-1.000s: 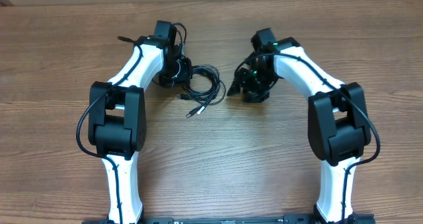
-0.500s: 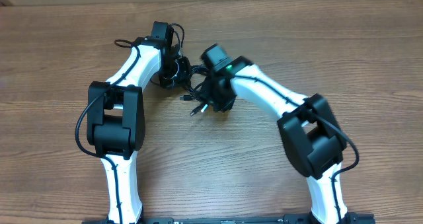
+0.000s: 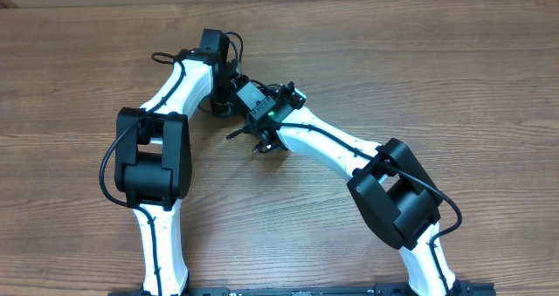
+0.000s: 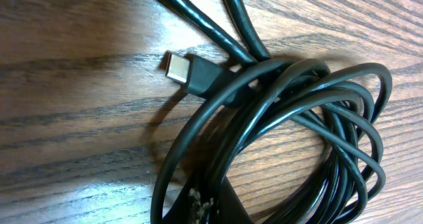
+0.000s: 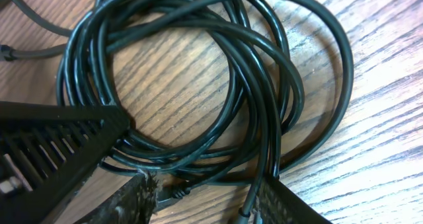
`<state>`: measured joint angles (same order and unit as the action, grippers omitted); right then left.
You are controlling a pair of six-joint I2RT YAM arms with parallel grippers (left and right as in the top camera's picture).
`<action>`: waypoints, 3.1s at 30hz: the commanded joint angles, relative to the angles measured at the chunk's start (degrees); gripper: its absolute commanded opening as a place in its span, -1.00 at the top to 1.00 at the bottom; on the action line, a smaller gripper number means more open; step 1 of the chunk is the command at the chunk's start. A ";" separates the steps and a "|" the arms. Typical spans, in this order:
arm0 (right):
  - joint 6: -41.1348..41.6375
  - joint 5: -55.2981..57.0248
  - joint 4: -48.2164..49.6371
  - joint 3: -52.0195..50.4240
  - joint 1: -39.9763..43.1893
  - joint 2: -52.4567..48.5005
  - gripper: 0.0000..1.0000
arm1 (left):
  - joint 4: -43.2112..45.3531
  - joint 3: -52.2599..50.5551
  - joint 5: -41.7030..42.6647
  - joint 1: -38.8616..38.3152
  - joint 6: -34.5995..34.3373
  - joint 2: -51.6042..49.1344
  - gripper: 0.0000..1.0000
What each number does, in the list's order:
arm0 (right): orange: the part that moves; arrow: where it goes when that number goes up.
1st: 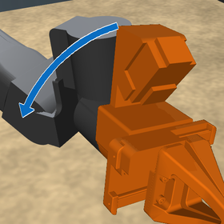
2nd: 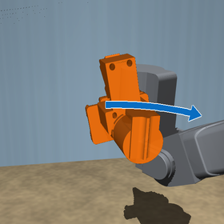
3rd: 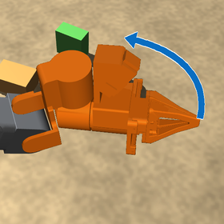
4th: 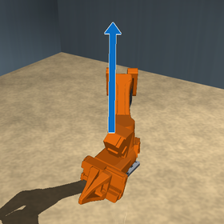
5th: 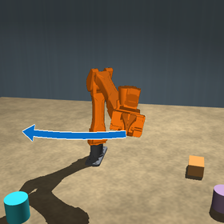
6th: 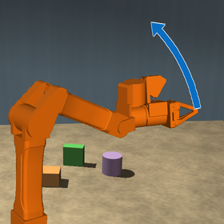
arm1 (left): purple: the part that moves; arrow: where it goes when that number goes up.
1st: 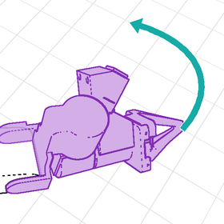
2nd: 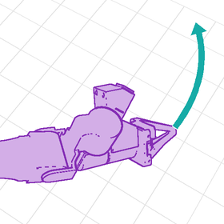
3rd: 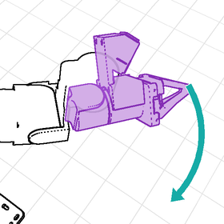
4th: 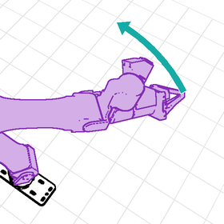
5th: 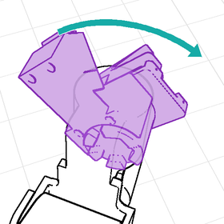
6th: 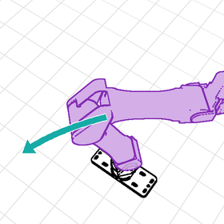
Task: Untangle cables
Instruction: 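Grasp the coiled cable with the right gripper and lift it up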
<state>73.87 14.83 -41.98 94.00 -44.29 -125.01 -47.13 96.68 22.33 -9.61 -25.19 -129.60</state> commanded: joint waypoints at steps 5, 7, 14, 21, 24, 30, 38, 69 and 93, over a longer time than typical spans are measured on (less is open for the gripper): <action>1.09 -1.46 -3.82 -0.31 0.00 -3.17 -0.06 | -0.35 -1.29 1.73 0.04 -0.79 -0.42 0.92; 0.68 -2.32 -4.44 -0.31 0.00 -3.17 -0.06 | -0.35 -1.29 1.73 0.04 -0.79 -0.42 0.92; -4.90 -2.27 -7.52 -0.31 0.90 -3.17 -0.04 | -0.37 -1.29 1.73 0.04 -0.74 -0.42 0.92; -8.24 -10.64 -12.26 0.07 4.17 -2.78 -0.05 | -0.35 -1.29 1.73 0.04 -0.74 -0.42 0.92; -12.87 -16.74 -10.51 2.01 4.74 -2.71 -0.15 | -0.33 -1.29 1.73 0.04 -0.74 -0.42 0.92; -16.09 -25.92 -5.77 3.19 4.74 -2.73 -1.00 | -0.37 -1.29 1.73 0.04 -0.55 -0.42 0.92; -3.17 -19.67 -5.07 2.67 3.74 -3.08 -0.83 | -0.44 -1.29 1.73 0.04 -0.55 -0.42 0.92; 17.09 -11.69 -20.31 1.86 0.94 -7.93 -0.54 | -0.20 -1.29 5.75 0.37 -0.59 -0.42 0.92; -45.64 -23.08 -22.77 2.51 14.34 -7.91 0.12 | -3.21 -1.29 0.17 0.20 31.67 -0.42 0.74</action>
<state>38.87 -11.38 -67.31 98.26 -30.79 -129.49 -49.47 95.92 25.10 -9.65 1.10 -129.60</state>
